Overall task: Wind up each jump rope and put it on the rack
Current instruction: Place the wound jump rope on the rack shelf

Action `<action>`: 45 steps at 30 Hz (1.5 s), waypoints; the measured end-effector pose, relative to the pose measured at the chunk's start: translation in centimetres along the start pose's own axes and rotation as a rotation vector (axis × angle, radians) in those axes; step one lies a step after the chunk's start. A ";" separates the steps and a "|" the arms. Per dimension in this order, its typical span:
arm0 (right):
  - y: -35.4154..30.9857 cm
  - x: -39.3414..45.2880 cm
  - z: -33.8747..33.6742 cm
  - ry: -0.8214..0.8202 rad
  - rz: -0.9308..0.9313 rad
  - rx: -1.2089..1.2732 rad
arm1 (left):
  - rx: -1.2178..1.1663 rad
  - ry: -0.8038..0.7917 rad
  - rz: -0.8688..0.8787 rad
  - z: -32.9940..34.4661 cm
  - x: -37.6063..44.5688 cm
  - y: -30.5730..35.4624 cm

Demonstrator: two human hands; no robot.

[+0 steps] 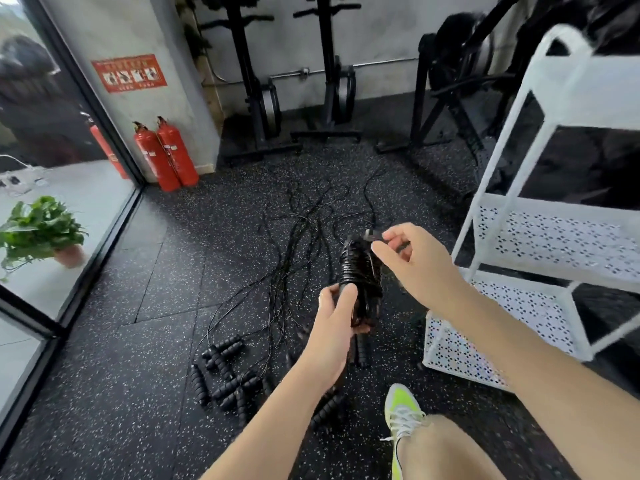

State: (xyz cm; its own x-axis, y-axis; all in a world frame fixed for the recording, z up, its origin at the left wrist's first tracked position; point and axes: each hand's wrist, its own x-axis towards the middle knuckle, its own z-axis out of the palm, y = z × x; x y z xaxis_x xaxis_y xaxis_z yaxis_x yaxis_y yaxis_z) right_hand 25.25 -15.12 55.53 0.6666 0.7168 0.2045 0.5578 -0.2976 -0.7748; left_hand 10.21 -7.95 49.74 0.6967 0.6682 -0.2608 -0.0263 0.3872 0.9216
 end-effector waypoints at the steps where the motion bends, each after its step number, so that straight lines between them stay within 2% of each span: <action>1: 0.2 -0.7 -1.0 0.010 0.044 0.024 | 0.022 -0.017 0.024 1.0 -0.2 0.6; 4: 0.3 -2.8 -4.1 -0.027 0.160 0.231 | 0.062 -0.093 0.077 4.4 -1.0 2.4; 7: 0.3 -4.1 -7.9 0.006 0.153 0.398 | 0.118 -0.135 0.141 8.5 -2.3 4.6; 10: 0.0 -5.1 -12.2 0.089 0.123 0.362 | 0.245 -0.152 0.215 12.4 -3.2 6.1; 16: 0.4 -5.2 -21.4 0.300 0.077 0.278 | 0.628 -0.230 0.477 20.8 -3.2 10.6; 21: 1.5 -3.1 -29.1 0.457 0.074 0.226 | 0.731 -0.323 0.590 29.2 -2.4 14.0; 24: 2.8 -1.2 -33.0 0.554 0.080 0.118 | 0.721 -0.333 0.589 34.2 -1.0 15.3; 27: 4.4 1.3 -36.4 0.572 0.083 -0.049 | 0.710 -0.316 0.565 38.8 1.3 16.0; 31: 6.3 3.8 -39.8 0.508 0.109 -0.214 | 0.626 -0.304 0.444 43.4 4.6 16.6; 35: 8.1 5.0 -41.0 0.421 0.119 -0.540 | 0.628 -0.259 0.335 46.4 7.4 16.5; 40: 9.0 5.3 -41.0 0.448 0.143 -0.549 | 0.694 -0.282 0.294 48.0 9.6 15.0; 45: 8.7 4.9 -41.2 0.422 0.156 -0.556 | 0.880 -0.341 0.371 47.7 8.0 15.4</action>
State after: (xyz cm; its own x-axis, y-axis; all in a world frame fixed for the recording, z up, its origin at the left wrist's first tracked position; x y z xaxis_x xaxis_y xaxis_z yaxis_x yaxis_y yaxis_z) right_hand 53.76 -40.14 74.43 0.8309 0.3679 0.4176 0.5350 -0.7347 -0.4173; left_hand 49.62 -26.97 75.51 0.9230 0.3810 0.0538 0.1590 -0.5050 0.8483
